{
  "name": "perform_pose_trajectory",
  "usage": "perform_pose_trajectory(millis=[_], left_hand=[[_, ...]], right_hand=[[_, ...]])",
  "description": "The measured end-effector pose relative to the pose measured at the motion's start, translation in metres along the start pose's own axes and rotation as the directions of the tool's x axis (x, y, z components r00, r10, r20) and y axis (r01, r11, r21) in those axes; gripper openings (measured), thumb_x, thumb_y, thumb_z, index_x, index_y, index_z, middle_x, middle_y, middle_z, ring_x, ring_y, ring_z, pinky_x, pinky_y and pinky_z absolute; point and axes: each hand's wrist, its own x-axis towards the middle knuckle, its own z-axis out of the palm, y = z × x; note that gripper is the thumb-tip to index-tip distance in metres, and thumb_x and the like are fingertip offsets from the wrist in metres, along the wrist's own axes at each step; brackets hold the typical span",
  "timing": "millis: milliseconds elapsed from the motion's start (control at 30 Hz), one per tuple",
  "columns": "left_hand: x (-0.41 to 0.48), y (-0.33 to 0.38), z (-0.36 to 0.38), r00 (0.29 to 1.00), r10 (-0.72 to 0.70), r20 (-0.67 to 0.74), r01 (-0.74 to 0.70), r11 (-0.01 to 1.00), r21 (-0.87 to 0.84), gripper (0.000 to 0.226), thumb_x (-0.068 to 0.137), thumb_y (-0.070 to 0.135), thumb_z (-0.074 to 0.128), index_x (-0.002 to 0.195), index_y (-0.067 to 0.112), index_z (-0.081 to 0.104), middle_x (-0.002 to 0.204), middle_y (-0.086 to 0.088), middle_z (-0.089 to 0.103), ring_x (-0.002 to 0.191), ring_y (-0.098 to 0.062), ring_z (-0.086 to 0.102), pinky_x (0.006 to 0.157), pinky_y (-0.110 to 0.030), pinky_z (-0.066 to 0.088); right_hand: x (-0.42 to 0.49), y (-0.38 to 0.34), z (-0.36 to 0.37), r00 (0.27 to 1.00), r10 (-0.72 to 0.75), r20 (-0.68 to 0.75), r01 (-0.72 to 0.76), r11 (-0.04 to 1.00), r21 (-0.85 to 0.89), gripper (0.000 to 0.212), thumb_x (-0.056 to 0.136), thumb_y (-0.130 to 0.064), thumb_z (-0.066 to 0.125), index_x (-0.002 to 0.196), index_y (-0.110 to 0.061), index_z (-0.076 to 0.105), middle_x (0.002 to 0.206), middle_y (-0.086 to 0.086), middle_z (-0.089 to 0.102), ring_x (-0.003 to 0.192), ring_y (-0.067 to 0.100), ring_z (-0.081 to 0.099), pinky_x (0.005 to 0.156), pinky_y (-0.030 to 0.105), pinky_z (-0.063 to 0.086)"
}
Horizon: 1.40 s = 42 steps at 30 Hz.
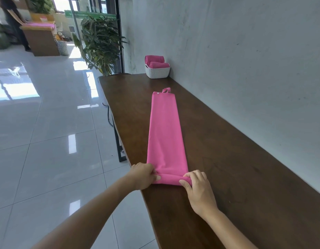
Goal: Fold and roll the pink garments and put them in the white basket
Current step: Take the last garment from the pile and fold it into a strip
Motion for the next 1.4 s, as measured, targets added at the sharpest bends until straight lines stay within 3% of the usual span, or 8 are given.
perform_pose_trajectory(millis=[167, 333, 433, 700, 967, 1133, 1267, 1400], left_hand=[[-0.002, 0.003, -0.002, 0.996, -0.084, 0.04, 0.092, 0.961, -0.262, 0.028, 0.098, 0.046, 0.06, 0.107, 0.02, 0.06, 0.106, 0.003, 0.062, 0.097, -0.017, 0.06, 0.079, -0.027, 0.049], [-0.016, 0.007, 0.023, 0.879, -0.044, -0.475, -0.028, 0.989, -0.144, 0.017, 0.094, 0.045, 0.062, 0.098, 0.03, 0.057, 0.106, 0.011, 0.056, 0.098, -0.013, 0.051, 0.089, -0.031, 0.049], [-0.02, -0.001, 0.041, 0.788, 0.141, -0.599, -0.205, 0.978, -0.04, 0.015, 0.096, 0.045, 0.06, 0.103, 0.031, 0.063, 0.109, 0.016, 0.06, 0.1, -0.008, 0.049, 0.092, -0.027, 0.049], [-0.014, -0.017, 0.049, 0.733, 0.274, -0.622, -0.298, 0.952, 0.068, 0.034, 0.101, 0.046, 0.045, 0.112, 0.024, 0.069, 0.109, 0.009, 0.066, 0.098, -0.014, 0.056, 0.086, -0.032, 0.054], [0.0, -0.008, 0.027, 0.881, 0.024, -0.472, -0.172, 0.947, -0.273, 0.016, 0.101, 0.028, 0.059, 0.112, 0.025, 0.07, 0.101, 0.016, 0.06, 0.098, -0.006, 0.051, 0.08, -0.019, 0.039], [0.015, -0.007, 0.009, 0.946, -0.135, -0.296, -0.03, 0.869, -0.493, 0.007, 0.097, 0.029, 0.067, 0.094, 0.031, 0.074, 0.097, 0.01, 0.069, 0.092, -0.01, 0.061, 0.081, -0.029, 0.051], [0.019, -0.002, 0.014, 0.871, -0.19, -0.453, -0.022, 0.906, -0.423, 0.008, 0.094, 0.031, 0.069, 0.101, 0.029, 0.074, 0.103, 0.012, 0.063, 0.099, -0.013, 0.056, 0.089, -0.035, 0.054], [0.015, -0.001, 0.028, 0.742, 0.056, -0.668, -0.151, 0.985, -0.085, 0.009, 0.097, 0.025, 0.064, 0.097, 0.022, 0.072, 0.101, 0.008, 0.064, 0.096, -0.017, 0.052, 0.083, -0.037, 0.054]], right_hand=[[0.006, -0.003, -0.006, 0.981, 0.122, 0.152, -0.127, 0.992, 0.022, 0.039, 0.096, -0.065, 0.035, 0.106, -0.032, 0.054, 0.108, -0.015, 0.05, 0.104, 0.005, 0.045, 0.092, 0.022, 0.044], [0.025, -0.009, -0.013, 0.95, 0.224, 0.218, -0.246, 0.966, 0.08, 0.033, 0.099, -0.059, 0.047, 0.103, -0.026, 0.047, 0.1, -0.01, 0.053, 0.097, 0.014, 0.051, 0.077, 0.031, 0.044], [0.032, -0.011, -0.013, 0.949, 0.249, 0.195, -0.253, 0.968, -0.006, 0.035, 0.098, -0.062, 0.044, 0.101, -0.027, 0.044, 0.1, -0.008, 0.055, 0.096, 0.014, 0.053, 0.071, 0.031, 0.044], [0.021, -0.01, -0.003, 0.985, 0.15, -0.086, -0.151, 0.988, -0.007, 0.04, 0.093, -0.068, 0.041, 0.095, -0.029, 0.051, 0.098, -0.01, 0.05, 0.081, 0.006, 0.051, 0.058, 0.011, 0.038], [0.011, 0.003, -0.006, 0.999, 0.016, -0.038, -0.014, 0.998, 0.069, 0.047, 0.097, -0.059, 0.049, 0.131, -0.029, 0.057, 0.124, -0.015, 0.051, 0.109, 0.001, 0.05, 0.085, 0.014, 0.045], [0.029, -0.006, -0.011, 0.986, 0.156, 0.063, -0.165, 0.965, 0.205, 0.035, 0.097, -0.056, 0.051, 0.114, -0.027, 0.058, 0.113, -0.012, 0.053, 0.103, 0.008, 0.056, 0.075, 0.019, 0.045], [0.048, -0.012, -0.018, 0.949, 0.251, 0.19, -0.282, 0.946, 0.162, 0.037, 0.099, -0.054, 0.051, 0.116, -0.021, 0.055, 0.112, -0.005, 0.056, 0.095, 0.011, 0.053, 0.061, 0.012, 0.034], [0.064, -0.014, -0.02, 0.911, 0.313, 0.267, -0.357, 0.924, 0.139, 0.038, 0.1, -0.053, 0.051, 0.117, -0.019, 0.047, 0.109, -0.002, 0.057, 0.094, 0.017, 0.056, 0.063, 0.027, 0.04]])
